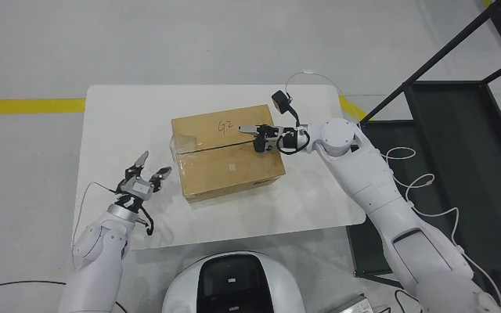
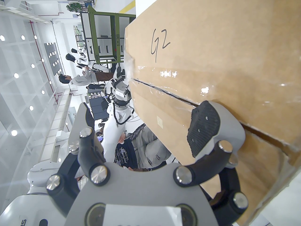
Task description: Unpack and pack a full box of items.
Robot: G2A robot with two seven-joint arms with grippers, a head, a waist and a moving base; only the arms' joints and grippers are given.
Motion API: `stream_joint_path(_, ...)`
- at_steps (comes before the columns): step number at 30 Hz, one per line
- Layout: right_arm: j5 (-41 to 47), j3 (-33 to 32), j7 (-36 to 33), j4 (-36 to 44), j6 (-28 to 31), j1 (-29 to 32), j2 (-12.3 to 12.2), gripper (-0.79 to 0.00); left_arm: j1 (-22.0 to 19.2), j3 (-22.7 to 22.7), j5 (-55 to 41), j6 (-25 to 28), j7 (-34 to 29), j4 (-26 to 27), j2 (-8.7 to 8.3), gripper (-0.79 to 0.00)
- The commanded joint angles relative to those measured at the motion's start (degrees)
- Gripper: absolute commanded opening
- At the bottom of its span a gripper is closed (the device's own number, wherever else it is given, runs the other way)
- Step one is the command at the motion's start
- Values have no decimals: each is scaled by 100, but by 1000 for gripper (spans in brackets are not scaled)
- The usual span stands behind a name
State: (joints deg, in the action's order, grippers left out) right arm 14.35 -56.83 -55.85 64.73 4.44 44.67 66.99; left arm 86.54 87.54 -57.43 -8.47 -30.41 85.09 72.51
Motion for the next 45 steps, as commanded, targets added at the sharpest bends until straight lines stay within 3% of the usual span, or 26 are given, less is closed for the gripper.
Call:
stream_joint_path(1,0,0,0,0,0,0,0,0,25,73,-106,-171,-89,14,-16,0)
stream_joint_path(7,0,0,0,0,0,0,0,0,57,243,-778,-551,-311,-19,-24,0)
stream_joint_path(21,0,0,0,0,0,0,0,0,35,214,-888,-499,-181,4,-8,0)
stream_joint_path(32,0,0,0,0,0,0,0,0,-626,-254,-2062,-12,344,-802,195,0)
stream_joint_path(43,0,0,0,0,0,0,0,0,-935,-476,-2233,295,368,-1190,292,0)
stream_joint_path(45,0,0,0,0,0,0,0,0,-975,-494,-2260,312,373,-1221,304,-151)
